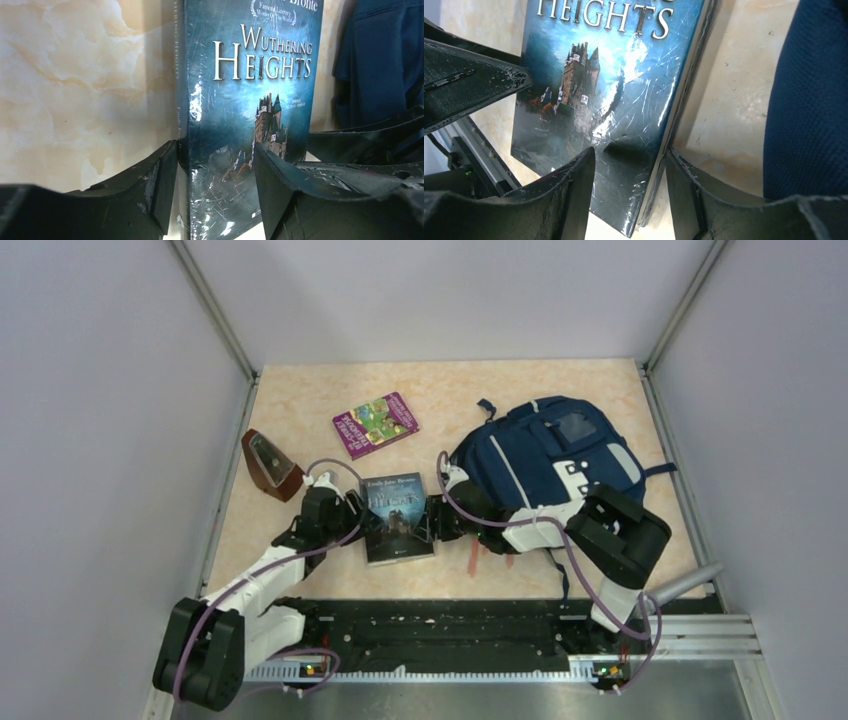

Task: Pack the student bag
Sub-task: Pick up the book from the center of the board.

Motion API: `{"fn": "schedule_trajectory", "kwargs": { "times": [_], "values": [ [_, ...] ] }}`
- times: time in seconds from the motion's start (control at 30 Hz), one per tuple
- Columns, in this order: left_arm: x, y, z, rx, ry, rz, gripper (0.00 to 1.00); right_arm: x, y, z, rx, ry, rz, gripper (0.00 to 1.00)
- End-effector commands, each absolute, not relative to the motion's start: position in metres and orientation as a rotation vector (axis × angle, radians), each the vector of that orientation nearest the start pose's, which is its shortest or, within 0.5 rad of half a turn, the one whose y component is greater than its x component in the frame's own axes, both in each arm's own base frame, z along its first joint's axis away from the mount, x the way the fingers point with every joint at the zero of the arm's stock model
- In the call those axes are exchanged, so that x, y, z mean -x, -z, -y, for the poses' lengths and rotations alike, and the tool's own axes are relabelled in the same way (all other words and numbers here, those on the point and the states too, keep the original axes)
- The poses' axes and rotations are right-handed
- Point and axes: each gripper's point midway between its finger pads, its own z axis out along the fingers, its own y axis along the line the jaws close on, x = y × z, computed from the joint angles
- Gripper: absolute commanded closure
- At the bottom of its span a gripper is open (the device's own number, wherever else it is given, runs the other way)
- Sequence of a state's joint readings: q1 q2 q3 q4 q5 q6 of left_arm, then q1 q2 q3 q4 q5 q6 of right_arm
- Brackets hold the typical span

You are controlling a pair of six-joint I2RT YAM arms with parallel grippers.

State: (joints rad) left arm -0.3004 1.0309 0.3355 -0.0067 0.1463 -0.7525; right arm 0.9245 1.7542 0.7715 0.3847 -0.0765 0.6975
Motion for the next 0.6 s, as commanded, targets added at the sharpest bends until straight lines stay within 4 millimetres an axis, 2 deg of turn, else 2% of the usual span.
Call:
{"fn": "schedule_trajectory", "kwargs": {
  "times": [0.0, 0.07, 0.3, 0.4, 0.57],
  "values": [
    [-0.255, -0.127, 0.187, 0.266, 1.088, -2.164, 0.41, -0.215, -0.095, -0.411, 0.306, -1.298, -2.165, 0.49],
    [-0.256, -0.141, 0.190, 0.241, 1.121, -2.117, 0.41, -0.216, -0.103, -0.414, 0.299, -1.317, -2.141, 0.50],
    [-0.255, -0.185, 0.201, 0.151, 1.191, -1.989, 0.41, -0.218, -0.094, -0.424, 0.325, -1.327, -2.158, 0.46],
    [-0.254, -0.192, 0.209, 0.118, 1.209, -1.980, 0.41, -0.219, -0.087, -0.425, 0.325, -1.313, -2.172, 0.45],
    [-0.252, -0.189, 0.221, 0.095, 1.226, -1.998, 0.41, -0.222, -0.078, -0.423, 0.323, -1.277, -2.183, 0.44]
  ]
}}
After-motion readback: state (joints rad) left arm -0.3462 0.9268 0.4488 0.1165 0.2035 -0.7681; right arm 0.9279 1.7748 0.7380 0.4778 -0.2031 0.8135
